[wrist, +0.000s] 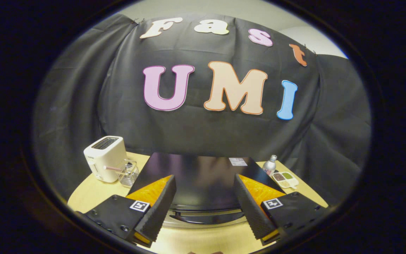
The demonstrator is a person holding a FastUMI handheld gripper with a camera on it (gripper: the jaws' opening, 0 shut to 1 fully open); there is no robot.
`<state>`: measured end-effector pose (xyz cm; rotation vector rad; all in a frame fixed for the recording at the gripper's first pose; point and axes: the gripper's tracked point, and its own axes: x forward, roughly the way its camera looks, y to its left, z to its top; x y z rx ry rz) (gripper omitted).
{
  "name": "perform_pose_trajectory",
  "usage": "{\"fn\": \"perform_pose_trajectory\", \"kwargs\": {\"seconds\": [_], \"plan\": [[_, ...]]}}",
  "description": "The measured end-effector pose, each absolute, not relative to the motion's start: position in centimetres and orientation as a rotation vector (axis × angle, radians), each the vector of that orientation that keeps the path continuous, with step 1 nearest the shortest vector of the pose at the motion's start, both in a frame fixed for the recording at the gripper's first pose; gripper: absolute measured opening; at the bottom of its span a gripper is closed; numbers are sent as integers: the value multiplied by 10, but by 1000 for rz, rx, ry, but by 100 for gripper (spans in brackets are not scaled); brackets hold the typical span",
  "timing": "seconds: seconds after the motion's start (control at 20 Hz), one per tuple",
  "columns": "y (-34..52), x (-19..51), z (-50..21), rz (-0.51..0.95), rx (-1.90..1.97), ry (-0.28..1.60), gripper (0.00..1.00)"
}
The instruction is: Open the toaster oven, put the food inside, and close the toaster oven door.
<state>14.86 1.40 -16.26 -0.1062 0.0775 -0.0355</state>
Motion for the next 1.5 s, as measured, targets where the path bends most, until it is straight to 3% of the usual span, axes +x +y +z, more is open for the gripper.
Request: {"fn": "perform_pose_trajectory", "kwargs": {"seconds": [0.65,1.05,1.5], "plan": [[-7,156,-207,-3,83,116,100],[-9,151,-210,16,89,25,100],[-18,131,-213,-63,82,-90,100]]}}
